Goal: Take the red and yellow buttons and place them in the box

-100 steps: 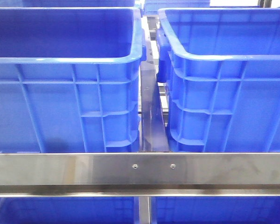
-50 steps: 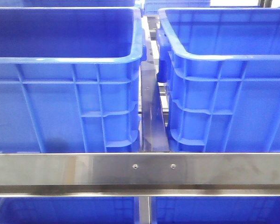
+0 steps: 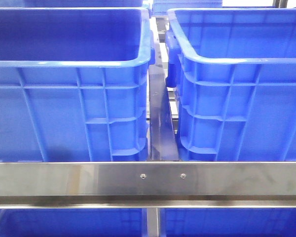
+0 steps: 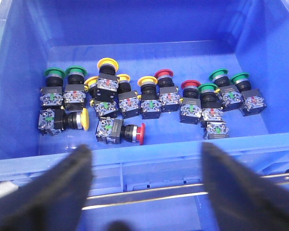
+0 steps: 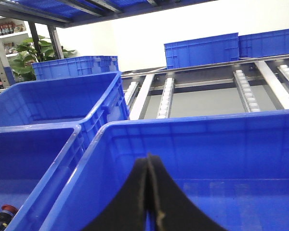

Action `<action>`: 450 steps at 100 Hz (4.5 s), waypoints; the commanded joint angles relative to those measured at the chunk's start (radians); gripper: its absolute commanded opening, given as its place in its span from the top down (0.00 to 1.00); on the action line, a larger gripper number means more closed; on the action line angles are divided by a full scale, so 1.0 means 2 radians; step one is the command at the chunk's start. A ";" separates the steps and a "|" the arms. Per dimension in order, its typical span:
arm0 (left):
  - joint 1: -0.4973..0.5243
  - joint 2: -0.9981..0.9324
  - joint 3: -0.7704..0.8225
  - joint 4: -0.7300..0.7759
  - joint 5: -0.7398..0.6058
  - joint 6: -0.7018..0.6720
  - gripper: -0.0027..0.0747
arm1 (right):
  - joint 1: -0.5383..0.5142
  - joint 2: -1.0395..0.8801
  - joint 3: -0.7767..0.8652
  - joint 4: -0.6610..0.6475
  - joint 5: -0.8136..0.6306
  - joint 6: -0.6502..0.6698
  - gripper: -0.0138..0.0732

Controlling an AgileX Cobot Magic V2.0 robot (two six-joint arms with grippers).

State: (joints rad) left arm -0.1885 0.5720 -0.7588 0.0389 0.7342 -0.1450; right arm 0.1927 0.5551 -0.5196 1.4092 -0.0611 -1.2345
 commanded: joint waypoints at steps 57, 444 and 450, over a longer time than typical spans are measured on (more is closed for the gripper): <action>0.003 0.248 -0.182 0.065 -0.027 0.002 0.27 | 0.000 -0.001 -0.012 -0.006 -0.001 -0.007 0.92; -0.357 0.233 -0.247 0.016 0.020 0.014 0.99 | 0.000 -0.001 -0.012 0.047 0.127 -0.007 0.12; -0.357 0.233 -0.247 0.016 0.020 0.014 0.99 | 0.000 -0.001 -0.012 0.074 0.145 -0.007 0.11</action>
State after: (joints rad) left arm -0.8969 1.0523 -1.2277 0.0695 0.8475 -0.1170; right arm 0.1927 0.5551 -0.5196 1.4674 0.1712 -1.2434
